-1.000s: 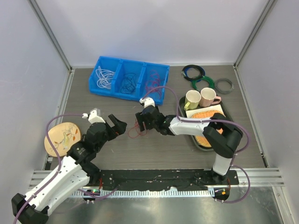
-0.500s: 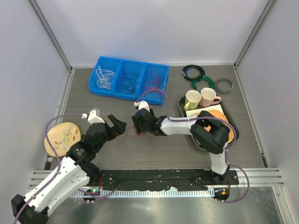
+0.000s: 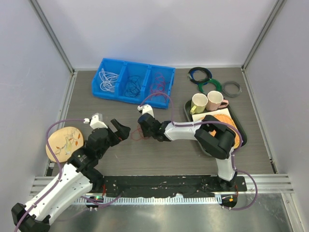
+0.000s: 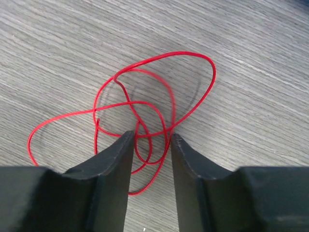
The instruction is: Untangle the cables
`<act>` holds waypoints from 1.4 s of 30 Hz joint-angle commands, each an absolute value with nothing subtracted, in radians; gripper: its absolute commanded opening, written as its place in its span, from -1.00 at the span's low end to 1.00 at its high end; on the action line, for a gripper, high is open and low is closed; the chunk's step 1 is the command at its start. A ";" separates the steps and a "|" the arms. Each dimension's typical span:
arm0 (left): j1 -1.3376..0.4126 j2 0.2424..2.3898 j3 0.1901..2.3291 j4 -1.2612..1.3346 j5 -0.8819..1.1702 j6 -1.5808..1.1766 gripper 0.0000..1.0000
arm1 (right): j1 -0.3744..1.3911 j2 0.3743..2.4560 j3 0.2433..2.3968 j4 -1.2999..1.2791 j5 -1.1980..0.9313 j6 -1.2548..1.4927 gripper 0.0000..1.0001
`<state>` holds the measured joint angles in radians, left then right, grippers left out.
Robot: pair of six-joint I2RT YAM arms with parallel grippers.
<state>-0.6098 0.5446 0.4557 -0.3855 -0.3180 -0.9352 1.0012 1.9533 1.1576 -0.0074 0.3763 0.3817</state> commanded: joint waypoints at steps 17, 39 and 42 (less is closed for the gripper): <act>-0.606 0.506 0.449 -0.397 -0.351 -0.931 1.00 | 1.011 1.703 1.144 0.178 0.653 0.178 -0.98; -0.606 0.554 0.482 -0.423 -0.460 -0.908 1.00 | 0.689 2.035 1.710 0.127 0.675 -0.043 -0.89; -0.606 0.564 0.486 -0.423 -0.469 -0.905 1.00 | 0.674 2.095 1.764 0.112 0.698 -0.049 -0.59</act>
<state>-0.6098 0.5518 0.4522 -0.4297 -0.4206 -0.9260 0.6811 2.0445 1.6749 0.1493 0.6689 -0.0277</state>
